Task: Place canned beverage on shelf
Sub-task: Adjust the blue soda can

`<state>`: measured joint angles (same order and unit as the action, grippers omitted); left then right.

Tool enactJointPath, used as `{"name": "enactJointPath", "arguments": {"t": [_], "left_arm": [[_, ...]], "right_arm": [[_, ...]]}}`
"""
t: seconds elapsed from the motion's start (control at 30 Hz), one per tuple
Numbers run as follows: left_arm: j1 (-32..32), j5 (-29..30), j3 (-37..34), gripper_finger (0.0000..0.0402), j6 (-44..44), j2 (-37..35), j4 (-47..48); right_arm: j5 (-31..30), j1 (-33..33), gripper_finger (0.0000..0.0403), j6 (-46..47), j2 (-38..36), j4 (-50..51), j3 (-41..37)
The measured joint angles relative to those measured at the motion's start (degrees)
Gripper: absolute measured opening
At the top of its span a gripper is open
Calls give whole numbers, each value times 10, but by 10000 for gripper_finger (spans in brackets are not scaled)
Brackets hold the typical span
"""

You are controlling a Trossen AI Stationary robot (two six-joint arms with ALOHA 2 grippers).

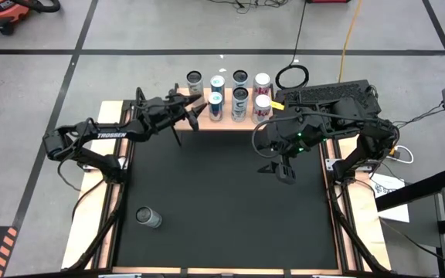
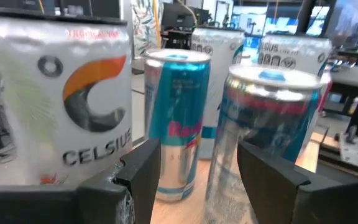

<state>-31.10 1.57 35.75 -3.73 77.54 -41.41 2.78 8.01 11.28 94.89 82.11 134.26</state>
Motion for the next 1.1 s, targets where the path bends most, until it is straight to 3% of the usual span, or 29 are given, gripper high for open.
{"name": "enactJointPath", "arguments": {"t": [0.1,0.6,0.9,1.1], "left_arm": [[0,-25,12,212,-5,1,4],[2,-19,23,212,-5,2,19],[59,-17,23,212,12,-4,21],[101,86,23,212,64,-4,45]], "right_arm": [[0,0,318,-2,0,0,0],[0,0,318,-2,0,0,0],[0,0,318,0,0,0,0],[0,0,318,1,0,0,0]]}}
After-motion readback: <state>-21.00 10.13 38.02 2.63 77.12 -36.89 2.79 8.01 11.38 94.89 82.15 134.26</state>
